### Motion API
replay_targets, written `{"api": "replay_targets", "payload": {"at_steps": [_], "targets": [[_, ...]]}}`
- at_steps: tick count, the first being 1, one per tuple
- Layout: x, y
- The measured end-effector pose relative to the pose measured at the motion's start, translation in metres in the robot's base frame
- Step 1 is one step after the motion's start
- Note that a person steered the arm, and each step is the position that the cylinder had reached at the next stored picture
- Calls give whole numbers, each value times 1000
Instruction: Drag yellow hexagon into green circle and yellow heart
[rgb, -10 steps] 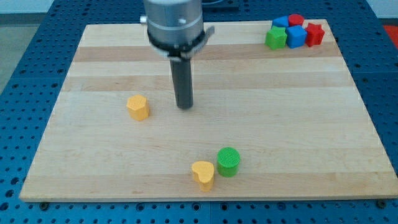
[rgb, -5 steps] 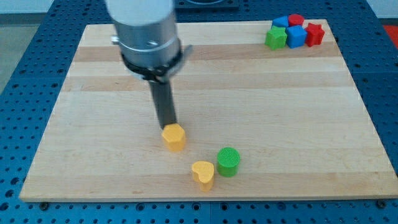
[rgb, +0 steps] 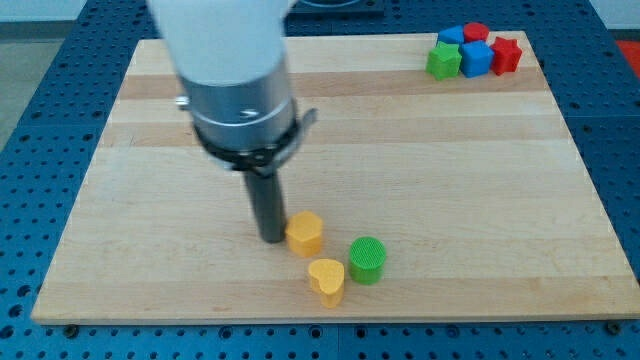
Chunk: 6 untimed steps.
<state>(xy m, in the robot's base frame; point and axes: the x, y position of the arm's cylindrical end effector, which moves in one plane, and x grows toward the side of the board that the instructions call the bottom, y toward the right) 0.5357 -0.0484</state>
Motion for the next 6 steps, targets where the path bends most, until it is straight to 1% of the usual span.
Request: {"api": "replay_targets", "payload": {"at_steps": [1, 2, 3, 4, 6], "targets": [[0, 20], [-7, 8], [-37, 10], [-47, 31], [-22, 32]]}}
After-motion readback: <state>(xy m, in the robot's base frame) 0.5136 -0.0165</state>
